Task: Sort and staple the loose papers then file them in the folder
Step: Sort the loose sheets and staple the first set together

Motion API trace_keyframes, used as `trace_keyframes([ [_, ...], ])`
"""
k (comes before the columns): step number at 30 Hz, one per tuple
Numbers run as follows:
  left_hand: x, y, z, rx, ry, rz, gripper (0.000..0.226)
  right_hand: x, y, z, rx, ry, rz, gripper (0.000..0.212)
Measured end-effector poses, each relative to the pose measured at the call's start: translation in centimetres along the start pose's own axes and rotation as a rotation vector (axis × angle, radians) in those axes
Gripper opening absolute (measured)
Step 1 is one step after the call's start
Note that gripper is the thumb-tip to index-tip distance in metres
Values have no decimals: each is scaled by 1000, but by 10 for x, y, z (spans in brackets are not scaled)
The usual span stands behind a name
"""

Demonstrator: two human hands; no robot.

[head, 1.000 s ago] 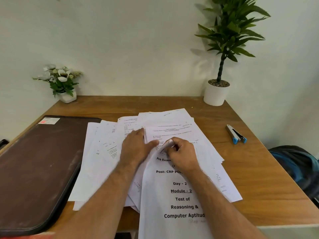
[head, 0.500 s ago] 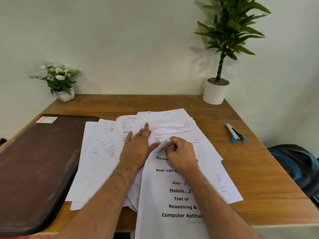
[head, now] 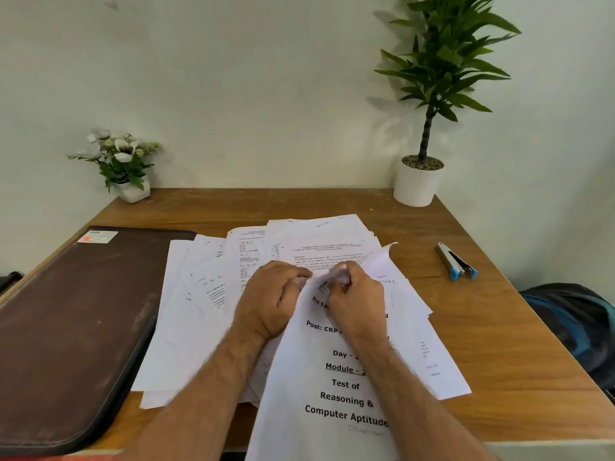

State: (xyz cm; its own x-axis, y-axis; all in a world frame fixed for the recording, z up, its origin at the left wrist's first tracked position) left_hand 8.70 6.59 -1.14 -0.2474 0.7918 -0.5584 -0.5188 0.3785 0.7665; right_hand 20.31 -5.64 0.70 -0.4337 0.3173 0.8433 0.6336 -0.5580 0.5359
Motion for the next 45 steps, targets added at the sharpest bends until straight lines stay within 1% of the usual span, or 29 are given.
trace_keyframes([
  [2,8,-2,5,-16,210,76,47,-2,3,-2,-60,-8,24,22],
  [3,12,-3,7,33,320,154,51,-1,4,-2,-88,-14,32,21],
  [4,15,-4,8,108,404,219,63,-1,5,-2,-109,-25,35,21],
  [6,15,-6,11,231,461,303,85,-2,7,1,-126,-40,31,19],
  [7,13,-6,13,255,459,332,88,-2,8,3,-126,-39,18,18],
  [8,13,-6,15,260,450,349,85,-3,10,6,-118,-41,0,18],
  [11,13,-3,17,245,413,330,66,-5,13,10,-83,-28,-39,24],
  [13,14,-4,16,228,371,281,57,-5,10,8,-75,13,-64,36],
  [15,11,-4,15,156,324,212,53,-4,6,4,-60,73,-76,50],
  [17,4,-2,12,58,281,131,53,-2,4,1,-38,110,-72,60],
  [18,1,-3,10,35,242,118,53,-1,4,0,-31,120,-72,64],
  [20,-2,-3,5,46,171,125,49,0,4,-2,-23,133,-68,70],
  [22,0,-4,3,86,148,148,44,1,2,-4,-13,144,-57,76],
  [26,6,-8,5,108,11,209,33,-3,1,-3,3,160,-52,79],
  [28,3,-6,4,121,24,174,28,-3,2,-2,21,159,-71,77],
  [29,3,-6,3,130,36,143,25,-3,2,-2,30,162,-95,72],
  [32,1,-7,-2,146,51,77,19,-3,0,-2,47,157,-148,46],
  [34,0,-4,1,55,85,103,20,-4,-1,0,24,121,-160,32],
  [35,1,-1,4,-22,153,162,21,-3,-1,1,4,103,-171,31],
  [36,3,2,6,-89,253,238,25,-3,0,3,-22,80,-183,31],
  [37,6,3,7,-119,385,304,36,-3,2,4,-50,52,-190,30],
  [39,15,0,5,-76,633,329,67,-8,9,4,-105,-10,-193,24],
  [40,19,-1,4,-51,702,310,79,-12,12,4,-123,-30,-189,22],
  [41,22,-3,4,-32,733,304,85,-16,16,4,-131,-41,-188,22],
  [42,24,-4,4,-19,733,319,87,-19,18,3,-125,-47,-193,22],
  [45,29,-2,6,-40,692,342,81,-20,18,1,-92,-27,-195,23],
])
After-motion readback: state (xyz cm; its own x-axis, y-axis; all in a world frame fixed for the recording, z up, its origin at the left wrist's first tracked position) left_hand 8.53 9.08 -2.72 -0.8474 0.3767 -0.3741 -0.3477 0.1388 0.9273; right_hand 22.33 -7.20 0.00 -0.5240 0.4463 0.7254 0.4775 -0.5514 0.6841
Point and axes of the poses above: each hand's wrist, its own z-axis towards the middle knuckle, its own y-axis out of the back of the hand, x = y × z, the point moved 1 cm from there along z, towards the middle knuckle, and after that the axes turned 14 degrees about x, right-handed, at the moved point
